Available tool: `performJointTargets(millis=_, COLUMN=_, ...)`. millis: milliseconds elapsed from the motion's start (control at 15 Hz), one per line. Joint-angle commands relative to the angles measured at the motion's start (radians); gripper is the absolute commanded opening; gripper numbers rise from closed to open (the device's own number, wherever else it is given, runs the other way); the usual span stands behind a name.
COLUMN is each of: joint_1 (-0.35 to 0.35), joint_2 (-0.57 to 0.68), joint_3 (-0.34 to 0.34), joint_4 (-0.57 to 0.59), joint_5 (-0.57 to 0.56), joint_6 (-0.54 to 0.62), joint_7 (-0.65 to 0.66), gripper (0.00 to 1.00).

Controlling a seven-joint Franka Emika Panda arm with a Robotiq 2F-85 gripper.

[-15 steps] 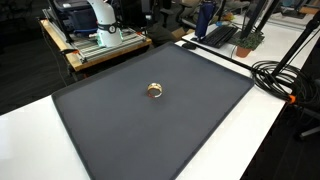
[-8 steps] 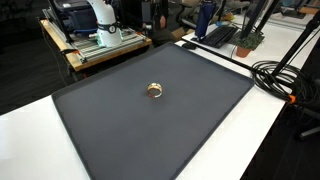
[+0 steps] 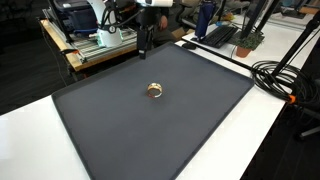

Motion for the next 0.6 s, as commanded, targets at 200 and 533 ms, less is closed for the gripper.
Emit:
performJointTargets(millis=200, joint_1=-0.044, joint_2=0.104, joint_3=0.042, joint_4=0.055, joint_5=0.106, joint_6=-0.005, joint_7=-0.157, gripper=1.0)
performJointTargets(millis=533, joint_1=-0.095, joint_2=0.223, joint_3=0.074, joint_4=0.125, joint_5=0.184, joint_6=-0.028, joint_7=-0.321, gripper=1.0)
